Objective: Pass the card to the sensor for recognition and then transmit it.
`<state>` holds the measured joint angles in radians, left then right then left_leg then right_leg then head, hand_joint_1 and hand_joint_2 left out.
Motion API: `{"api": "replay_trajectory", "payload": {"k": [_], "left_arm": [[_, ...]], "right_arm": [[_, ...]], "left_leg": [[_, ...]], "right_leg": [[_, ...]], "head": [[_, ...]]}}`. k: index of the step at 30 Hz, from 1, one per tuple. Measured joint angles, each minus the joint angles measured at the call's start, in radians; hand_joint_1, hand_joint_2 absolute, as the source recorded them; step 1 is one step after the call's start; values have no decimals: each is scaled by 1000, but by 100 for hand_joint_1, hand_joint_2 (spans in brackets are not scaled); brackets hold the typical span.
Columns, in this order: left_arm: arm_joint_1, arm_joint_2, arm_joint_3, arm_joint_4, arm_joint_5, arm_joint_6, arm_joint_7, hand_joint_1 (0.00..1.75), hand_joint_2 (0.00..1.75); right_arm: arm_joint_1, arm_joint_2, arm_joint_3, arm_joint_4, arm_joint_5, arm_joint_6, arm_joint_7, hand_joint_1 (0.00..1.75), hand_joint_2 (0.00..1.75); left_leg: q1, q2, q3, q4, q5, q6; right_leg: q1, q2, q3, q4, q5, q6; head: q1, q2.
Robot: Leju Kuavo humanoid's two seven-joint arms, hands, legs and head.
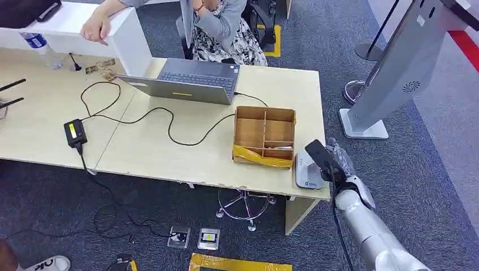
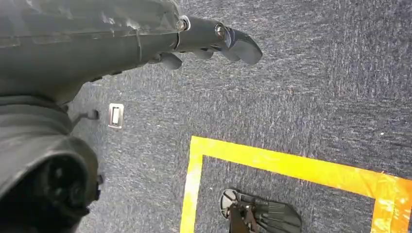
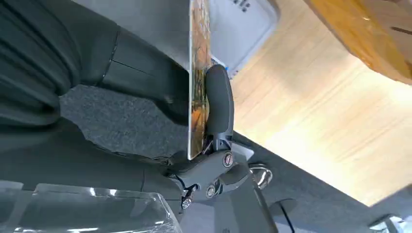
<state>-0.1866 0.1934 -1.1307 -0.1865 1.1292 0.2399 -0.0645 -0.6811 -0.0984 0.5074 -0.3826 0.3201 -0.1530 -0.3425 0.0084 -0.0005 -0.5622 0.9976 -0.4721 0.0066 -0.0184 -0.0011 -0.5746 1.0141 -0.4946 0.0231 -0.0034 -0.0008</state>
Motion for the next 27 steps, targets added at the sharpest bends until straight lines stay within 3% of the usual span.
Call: {"api": "replay_trajectory", "payload": {"k": [4, 8, 15, 27], "left_arm": [[-3, 0, 0, 0, -19, -9, 0, 0, 0], [-16, 3, 0, 0, -41, -24, 2, 0, 0], [-41, 2, -1, 0, -72, -38, 19, 0, 0], [-62, -8, -4, 0, -108, -40, 47, 0, 0]], "right_arm": [[-73, 12, 0, -6, -53, 81, -16, 175, 175], [-184, 31, 0, -40, -62, 142, 23, 175, 175], [-320, 69, 4, -69, -17, 139, 74, 175, 175], [-348, 121, 8, -56, -33, 159, 127, 175, 175]], "left_leg": [[0, 1, 0, 0, 0, 0], [0, 2, 0, 0, 1, -1], [0, 1, 0, 0, 1, -1], [1, 2, 0, 0, 1, -1]], "right_leg": [[0, 1, 0, 0, 0, 0], [0, 1, -1, 1, 1, -1], [0, 1, 0, 1, 1, -1], [0, 1, -1, 0, 1, -1]], "head": [[0, 0], [-1, 0], [0, 0], [0, 0]]}}
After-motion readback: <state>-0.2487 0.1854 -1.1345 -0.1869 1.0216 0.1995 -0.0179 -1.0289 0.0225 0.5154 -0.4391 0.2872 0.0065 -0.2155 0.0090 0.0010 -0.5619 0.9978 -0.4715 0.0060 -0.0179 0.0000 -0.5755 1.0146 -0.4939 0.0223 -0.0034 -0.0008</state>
